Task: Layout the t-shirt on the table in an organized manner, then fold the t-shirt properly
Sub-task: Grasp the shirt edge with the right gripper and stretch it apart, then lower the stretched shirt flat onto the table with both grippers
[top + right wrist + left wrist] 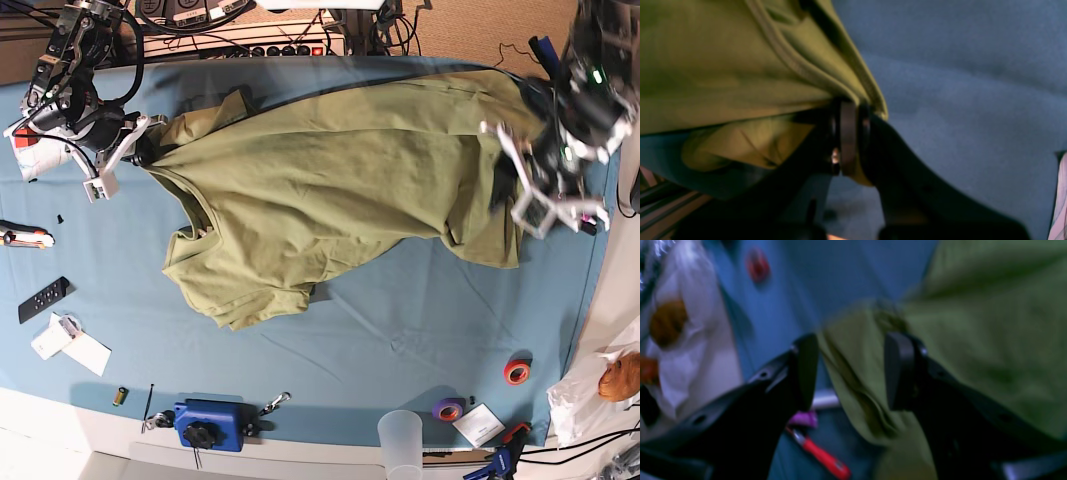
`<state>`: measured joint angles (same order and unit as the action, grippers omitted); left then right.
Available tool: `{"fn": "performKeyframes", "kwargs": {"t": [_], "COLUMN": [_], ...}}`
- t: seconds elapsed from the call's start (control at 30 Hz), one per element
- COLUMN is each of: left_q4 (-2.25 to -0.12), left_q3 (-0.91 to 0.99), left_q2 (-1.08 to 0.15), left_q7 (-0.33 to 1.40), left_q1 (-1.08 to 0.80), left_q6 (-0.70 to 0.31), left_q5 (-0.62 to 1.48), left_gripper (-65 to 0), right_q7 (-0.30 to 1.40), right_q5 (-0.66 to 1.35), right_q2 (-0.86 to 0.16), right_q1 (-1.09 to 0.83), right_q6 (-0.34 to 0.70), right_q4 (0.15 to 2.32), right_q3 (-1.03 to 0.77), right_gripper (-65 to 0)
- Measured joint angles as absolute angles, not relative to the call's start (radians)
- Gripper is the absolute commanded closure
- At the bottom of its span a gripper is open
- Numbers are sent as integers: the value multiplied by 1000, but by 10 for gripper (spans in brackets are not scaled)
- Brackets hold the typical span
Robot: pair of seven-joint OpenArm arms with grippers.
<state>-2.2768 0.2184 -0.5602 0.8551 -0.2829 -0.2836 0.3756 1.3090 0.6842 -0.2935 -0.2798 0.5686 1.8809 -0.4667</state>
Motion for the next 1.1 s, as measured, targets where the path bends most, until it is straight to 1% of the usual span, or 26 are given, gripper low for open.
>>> {"fn": "performKeyframes", "kwargs": {"t": [0.1,0.13,0.23,0.27,0.33,0.37,0.4,0.6,0.67,0.73,0.83,0.97,1.1], "left_q4": [-2131,-2080,-1942,-1899,-1808,-1763,-1721,-1477,-1406,-1346,-1273,-1198,-1192], "left_q3": [220,219,218,218,218,217,217,218,218,218,216,216,215], "left_q2": [-559,-560,-557,-557,-557,-556,-555,-509,-489,-471,-452,-447,-452], "left_q7": [855,854,848,846,849,853,853,863,872,896,915,916,912], "left_q1": [-206,-183,-110,-90,-52,-35,-17,120,162,201,242,273,296], "left_q6": [-307,-330,-386,-416,-491,-515,-528,-559,-586,-586,-575,-462,-408], "left_q5": [417,439,519,547,624,656,679,695,694,694,663,551,487], "left_gripper": [-322,-322,-322,-322,-322,-322,-322,-322,-322,-322,-322,-322,-322], "right_q7": [1323,1336,1375,1385,1391,1395,1394,1394,1364,1319,1311,1309,1312], "right_q5": [685,682,685,684,684,694,712,825,863,867,865,865,863], "right_q2": [-294,-294,-294,-295,-294,-294,-294,-296,-295,-294,-294,-294,-295], "right_q1": [-279,-280,-279,-279,-280,-280,-279,-271,-269,-269,-256,-227,-219], "right_q6": [578,616,661,682,691,697,697,697,697,697,697,697,697], "right_q4": [1881,1881,1881,1881,1881,1881,1881,1881,1881,1881,1880,1881,1881], "right_q3": [-467,-467,-467,-467,-467,-467,-467,-474,-496,-531,-594,-680,-744], "right_gripper": [0,0,0,-18,-132,-178,-204,-207,-207,-207,-207,-207,-206]}}
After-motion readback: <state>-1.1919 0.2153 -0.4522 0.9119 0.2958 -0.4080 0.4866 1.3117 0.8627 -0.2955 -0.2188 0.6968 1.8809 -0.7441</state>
